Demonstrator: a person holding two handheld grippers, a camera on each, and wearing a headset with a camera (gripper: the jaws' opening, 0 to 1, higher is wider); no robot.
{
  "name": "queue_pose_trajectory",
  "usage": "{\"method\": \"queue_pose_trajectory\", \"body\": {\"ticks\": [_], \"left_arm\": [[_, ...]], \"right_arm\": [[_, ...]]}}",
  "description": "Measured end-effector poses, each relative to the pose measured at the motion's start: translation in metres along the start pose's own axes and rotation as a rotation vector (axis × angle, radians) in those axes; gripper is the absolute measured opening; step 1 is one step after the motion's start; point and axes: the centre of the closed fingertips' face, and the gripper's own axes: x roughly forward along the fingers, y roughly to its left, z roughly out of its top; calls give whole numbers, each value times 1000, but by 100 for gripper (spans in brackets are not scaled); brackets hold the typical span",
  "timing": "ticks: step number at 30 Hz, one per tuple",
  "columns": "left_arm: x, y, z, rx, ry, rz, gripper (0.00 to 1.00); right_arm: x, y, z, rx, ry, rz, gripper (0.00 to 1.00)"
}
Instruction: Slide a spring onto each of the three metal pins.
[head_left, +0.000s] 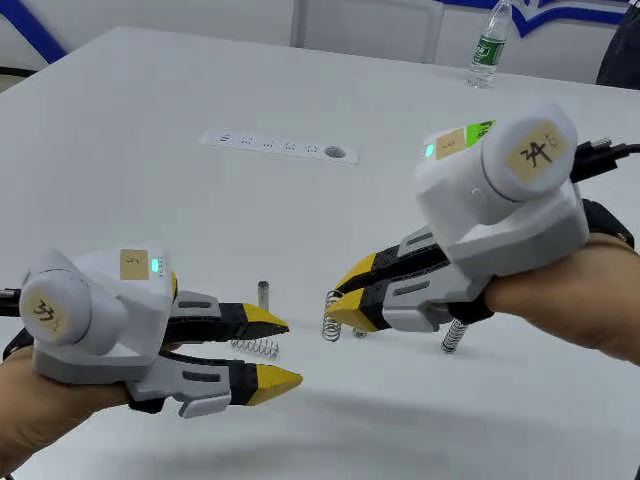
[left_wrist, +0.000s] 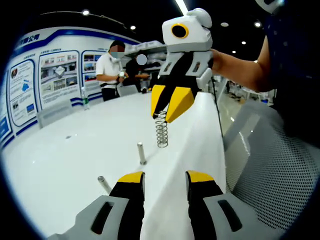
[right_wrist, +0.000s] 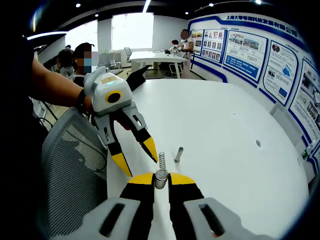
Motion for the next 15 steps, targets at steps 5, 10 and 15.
{"method": "queue_pose_trajectory", "body": {"ticks": [5, 10, 15], "left_arm": [[-9, 6, -5, -26, -2, 33, 38], [-19, 14, -8, -50, -10, 77, 43], [-27, 20, -11, -72, -18, 116, 49]], "right_arm": [[-9, -19, -2, 20, -13, -60, 11], [-16, -40, -6, 37, -15, -132, 11], [-15, -54, -10, 60, -27, -183, 11]]}}
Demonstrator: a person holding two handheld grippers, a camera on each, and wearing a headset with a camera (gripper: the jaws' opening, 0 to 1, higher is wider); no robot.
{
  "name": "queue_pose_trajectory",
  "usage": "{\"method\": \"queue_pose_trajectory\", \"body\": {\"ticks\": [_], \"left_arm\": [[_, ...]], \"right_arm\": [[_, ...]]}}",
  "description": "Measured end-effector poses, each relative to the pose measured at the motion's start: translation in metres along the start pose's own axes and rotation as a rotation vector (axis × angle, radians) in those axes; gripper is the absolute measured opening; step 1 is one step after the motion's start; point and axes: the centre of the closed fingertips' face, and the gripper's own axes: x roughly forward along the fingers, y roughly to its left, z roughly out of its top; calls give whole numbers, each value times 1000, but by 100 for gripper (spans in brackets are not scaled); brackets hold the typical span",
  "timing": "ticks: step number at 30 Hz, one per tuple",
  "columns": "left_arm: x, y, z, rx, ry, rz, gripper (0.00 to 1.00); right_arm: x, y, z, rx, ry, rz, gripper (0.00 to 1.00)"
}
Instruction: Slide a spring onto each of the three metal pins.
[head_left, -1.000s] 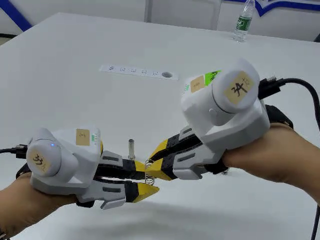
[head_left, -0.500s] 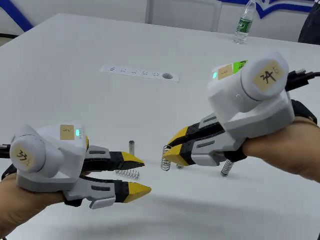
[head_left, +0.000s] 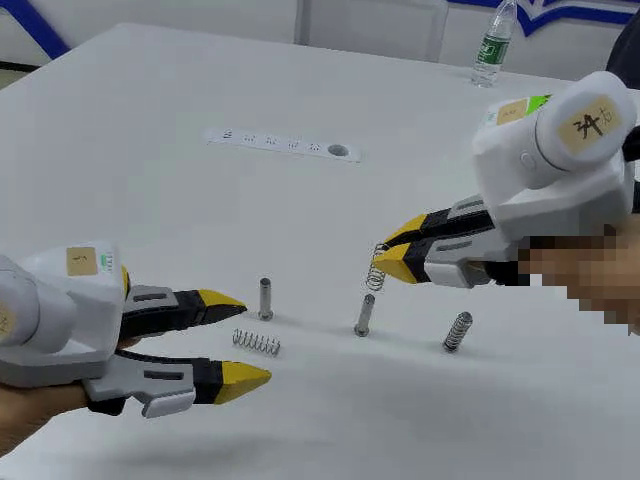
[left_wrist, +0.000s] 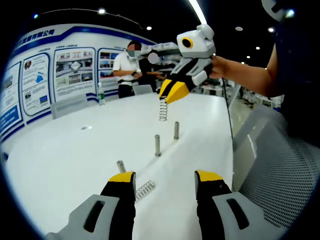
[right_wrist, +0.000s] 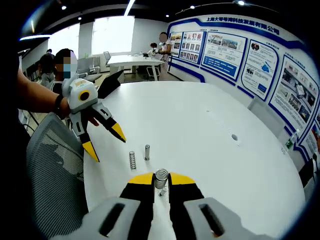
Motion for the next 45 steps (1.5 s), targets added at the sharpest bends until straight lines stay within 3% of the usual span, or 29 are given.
{"method": "queue_pose_trajectory", "body": {"ticks": [17, 32, 45], "left_arm": [[-13, 11, -9, -58, -7, 66, 60], [-13, 11, -10, -66, -4, 68, 60], [-13, 10, -12, -66, 3, 68, 60]], "right_arm": [[28, -11, -23, 46, 39, -8, 11], [37, -11, -35, 70, 53, -1, 11], [54, -8, -57, 77, 81, 1, 12]]}}
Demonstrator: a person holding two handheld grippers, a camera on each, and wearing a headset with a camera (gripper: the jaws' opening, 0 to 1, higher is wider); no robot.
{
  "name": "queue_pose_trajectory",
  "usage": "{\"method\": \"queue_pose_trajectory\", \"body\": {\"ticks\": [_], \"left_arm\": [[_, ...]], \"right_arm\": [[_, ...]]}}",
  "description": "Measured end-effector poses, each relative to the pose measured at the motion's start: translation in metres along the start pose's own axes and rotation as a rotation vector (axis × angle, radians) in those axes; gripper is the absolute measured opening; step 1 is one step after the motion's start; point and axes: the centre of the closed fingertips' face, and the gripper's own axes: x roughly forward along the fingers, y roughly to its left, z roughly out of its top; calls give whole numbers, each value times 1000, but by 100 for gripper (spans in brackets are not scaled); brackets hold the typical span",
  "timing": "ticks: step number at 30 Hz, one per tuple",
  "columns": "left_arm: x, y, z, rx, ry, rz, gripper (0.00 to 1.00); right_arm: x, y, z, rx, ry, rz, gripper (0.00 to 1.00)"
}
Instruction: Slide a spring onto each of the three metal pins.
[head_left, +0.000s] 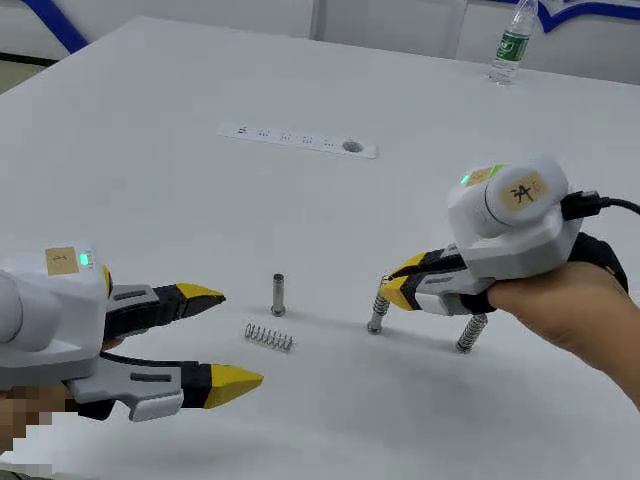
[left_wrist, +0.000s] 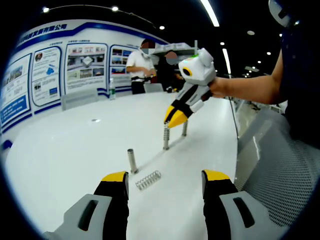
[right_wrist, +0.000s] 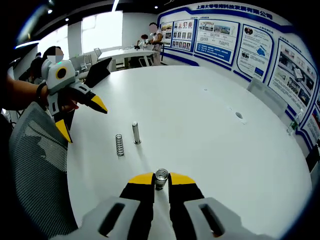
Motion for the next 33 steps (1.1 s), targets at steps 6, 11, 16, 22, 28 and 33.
{"method": "queue_pose_trajectory", "body": {"ticks": [6, 11, 16, 22, 28, 33], "left_arm": [[1, -1, 1, 2, 0, -2, 60], [1, -2, 1, 3, 3, -5, 60], [1, -4, 0, 4, 4, -5, 60], [1, -4, -1, 3, 5, -5, 60], [1, -4, 0, 3, 2, -5, 60], [2, -4, -1, 5, 4, -10, 60]], "right_arm": [[9, -1, -9, 0, 17, -1, 12], [15, 0, -15, 0, 33, -2, 12], [18, 0, -18, 10, 37, 0, 12], [18, 0, -19, 5, 45, -2, 12], [12, 2, -21, -13, 56, -16, 12], [4, 5, -22, -3, 49, -24, 14]]}}
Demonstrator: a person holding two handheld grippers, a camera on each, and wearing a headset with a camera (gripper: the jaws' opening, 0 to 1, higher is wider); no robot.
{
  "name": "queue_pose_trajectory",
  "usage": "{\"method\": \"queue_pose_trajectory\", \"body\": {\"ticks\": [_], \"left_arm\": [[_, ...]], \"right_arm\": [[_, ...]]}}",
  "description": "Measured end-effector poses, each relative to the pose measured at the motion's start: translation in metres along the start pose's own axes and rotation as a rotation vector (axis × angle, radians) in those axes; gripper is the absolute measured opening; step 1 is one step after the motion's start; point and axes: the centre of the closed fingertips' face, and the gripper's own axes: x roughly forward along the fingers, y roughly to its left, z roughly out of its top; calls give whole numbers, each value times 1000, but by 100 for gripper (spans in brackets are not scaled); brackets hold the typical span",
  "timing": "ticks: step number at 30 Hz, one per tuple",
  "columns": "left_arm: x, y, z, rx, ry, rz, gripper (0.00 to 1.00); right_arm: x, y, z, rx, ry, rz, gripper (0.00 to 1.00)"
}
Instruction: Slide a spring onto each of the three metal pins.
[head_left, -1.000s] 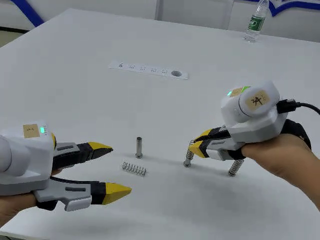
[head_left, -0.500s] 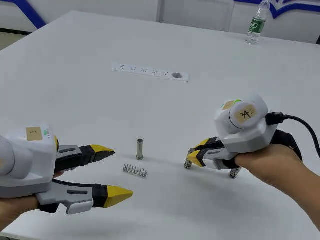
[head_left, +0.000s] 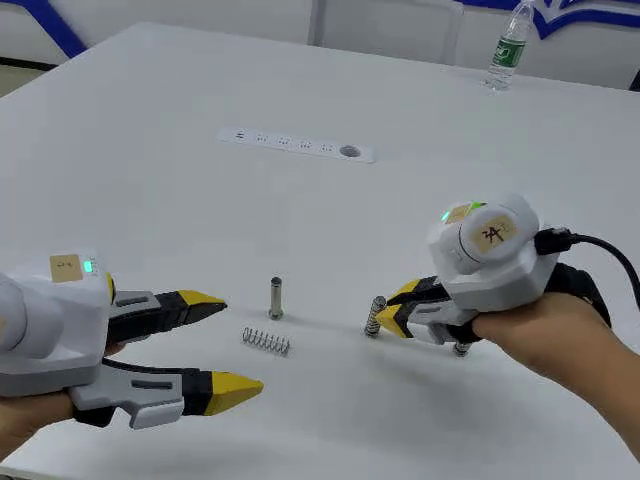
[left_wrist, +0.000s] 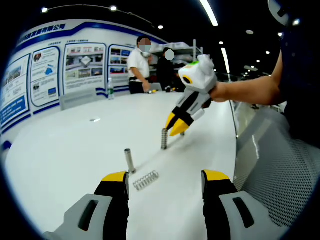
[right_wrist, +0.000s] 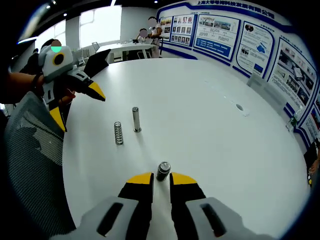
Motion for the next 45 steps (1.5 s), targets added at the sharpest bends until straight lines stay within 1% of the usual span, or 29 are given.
{"method": "queue_pose_trajectory", "body": {"ticks": [5, 7, 9, 16, 23, 26, 30, 39, 45], "left_arm": [[0, 1, 0, 1, -1, 0, 60], [0, 1, 1, 3, 0, -1, 59], [0, 1, 1, 2, -2, 0, 60], [-1, 2, 0, 5, -3, 3, 59], [-4, 1, 2, 9, -6, 7, 59], [-6, 2, 2, 9, -9, 12, 59], [-7, 2, 2, 7, -11, 18, 59], [-10, 3, -1, 4, -2, 27, 59], [-11, 3, -4, 1, 5, 30, 59]], "right_arm": [[-6, 7, -3, 5, 0, 1, 14], [-9, 14, -2, 2, -3, 9, 14], [-11, 22, 0, 4, -9, 28, 14], [-15, 52, 14, -5, -38, 99, 14], [-7, 71, 30, -47, -55, 148, 14], [-2, 75, 35, -67, -54, 160, 15], [6, 77, 40, -85, -54, 173, 15], [20, 78, 44, -113, -43, 187, 17], [33, 84, 47, -142, -28, 208, 17]]}}
